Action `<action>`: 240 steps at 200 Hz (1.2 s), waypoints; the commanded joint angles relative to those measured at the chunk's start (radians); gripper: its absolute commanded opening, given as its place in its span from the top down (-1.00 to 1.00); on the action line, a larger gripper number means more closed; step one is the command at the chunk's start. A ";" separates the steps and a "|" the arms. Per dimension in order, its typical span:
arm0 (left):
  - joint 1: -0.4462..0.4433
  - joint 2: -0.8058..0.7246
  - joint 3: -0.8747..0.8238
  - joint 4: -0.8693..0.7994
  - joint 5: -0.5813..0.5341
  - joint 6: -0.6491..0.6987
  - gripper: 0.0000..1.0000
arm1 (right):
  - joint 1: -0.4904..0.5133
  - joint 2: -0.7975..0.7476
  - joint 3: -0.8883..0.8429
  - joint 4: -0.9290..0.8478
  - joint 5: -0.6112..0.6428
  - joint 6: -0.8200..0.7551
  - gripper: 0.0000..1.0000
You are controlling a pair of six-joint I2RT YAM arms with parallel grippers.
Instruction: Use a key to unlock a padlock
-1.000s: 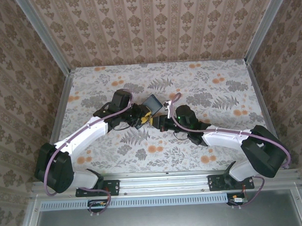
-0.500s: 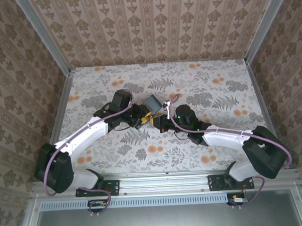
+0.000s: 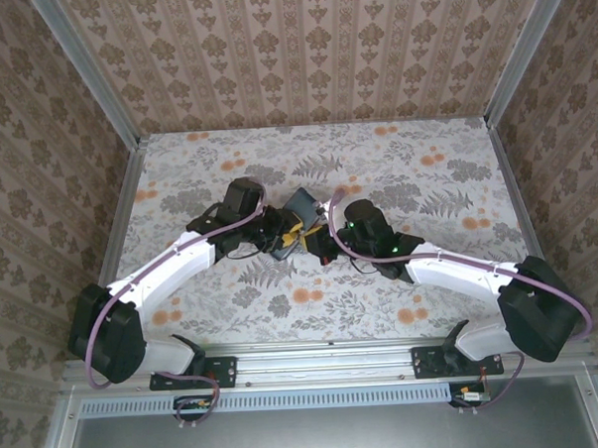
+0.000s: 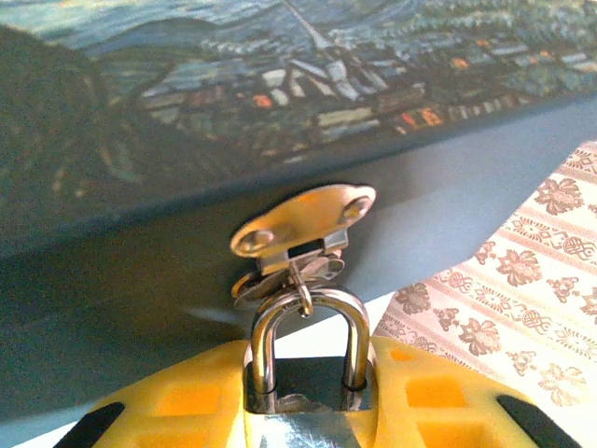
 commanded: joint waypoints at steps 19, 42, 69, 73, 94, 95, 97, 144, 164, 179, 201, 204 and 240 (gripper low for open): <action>-0.017 -0.018 0.049 -0.003 0.008 0.000 1.00 | 0.058 -0.016 0.072 -0.036 0.097 -0.195 1.00; -0.015 -0.014 0.049 0.004 0.009 0.002 1.00 | 0.074 -0.007 0.081 -0.072 0.096 -0.228 1.00; -0.009 -0.024 0.039 0.007 0.006 0.006 1.00 | -0.012 -0.007 0.009 0.100 -0.014 0.079 1.00; -0.007 -0.026 0.037 0.007 0.006 0.007 1.00 | -0.027 0.000 -0.007 0.149 -0.051 0.148 1.00; 0.004 -0.035 0.033 0.003 0.004 0.016 1.00 | -0.063 0.056 -0.071 0.369 -0.094 0.478 1.00; 0.005 -0.035 0.033 0.003 0.005 0.016 1.00 | -0.064 0.058 -0.073 0.378 -0.093 0.489 1.00; 0.006 -0.036 0.032 0.004 0.005 0.017 1.00 | -0.064 0.063 -0.076 0.391 -0.091 0.516 1.00; 0.012 -0.045 0.032 -0.006 0.002 0.022 1.00 | -0.053 0.110 -0.109 0.546 -0.012 0.865 1.00; 0.024 -0.049 0.031 -0.013 0.000 0.030 1.00 | -0.053 0.076 -0.093 0.452 0.006 0.835 1.00; 0.038 -0.054 0.030 -0.026 -0.001 0.042 1.00 | -0.053 0.034 -0.053 0.220 0.040 0.706 0.81; 0.055 -0.059 0.028 -0.040 0.002 0.052 1.00 | -0.063 -0.047 -0.044 0.036 0.078 0.527 0.46; 0.055 -0.059 0.028 -0.042 0.002 0.053 1.00 | -0.067 -0.053 -0.042 0.014 0.079 0.510 0.41; 0.063 -0.056 0.026 -0.053 0.003 0.061 1.00 | -0.099 -0.143 -0.065 -0.116 0.075 0.252 0.18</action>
